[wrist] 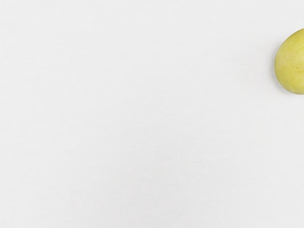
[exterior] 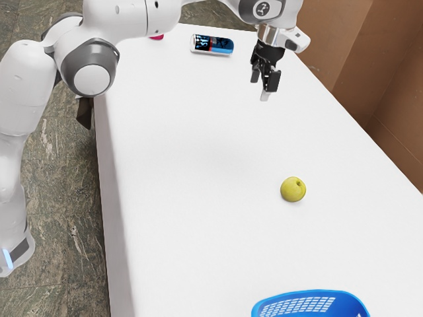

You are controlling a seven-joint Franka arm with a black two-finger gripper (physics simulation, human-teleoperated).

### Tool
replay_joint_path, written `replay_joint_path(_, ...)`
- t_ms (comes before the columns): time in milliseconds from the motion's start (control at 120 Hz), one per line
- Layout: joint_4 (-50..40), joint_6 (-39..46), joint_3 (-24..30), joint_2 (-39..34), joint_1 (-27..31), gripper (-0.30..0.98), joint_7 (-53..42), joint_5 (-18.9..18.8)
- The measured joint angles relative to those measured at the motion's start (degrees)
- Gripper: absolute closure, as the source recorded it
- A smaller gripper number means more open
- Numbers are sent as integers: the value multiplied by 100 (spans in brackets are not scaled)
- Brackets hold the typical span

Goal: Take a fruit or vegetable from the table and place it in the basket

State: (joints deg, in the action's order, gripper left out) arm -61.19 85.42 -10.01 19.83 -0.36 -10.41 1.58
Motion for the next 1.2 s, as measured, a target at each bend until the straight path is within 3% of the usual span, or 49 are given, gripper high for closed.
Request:
replay_joint_path(358, -8, 2, 56, -51, 13, 0, -5, -4)
replay_joint_path(675, -83, 131, 1048, 172, -50, 0, 8, -52)
replay_joint_path(817, -94, 236, 1177, 307, -437, 0, 13, -65)
replay_joint_path(1017, -1112, 452, 1623, -242, -756, 0, 7, -348)
replay_joint_path(1200, -1472, 780, 1599, -350, -738, 0, 6, -477)
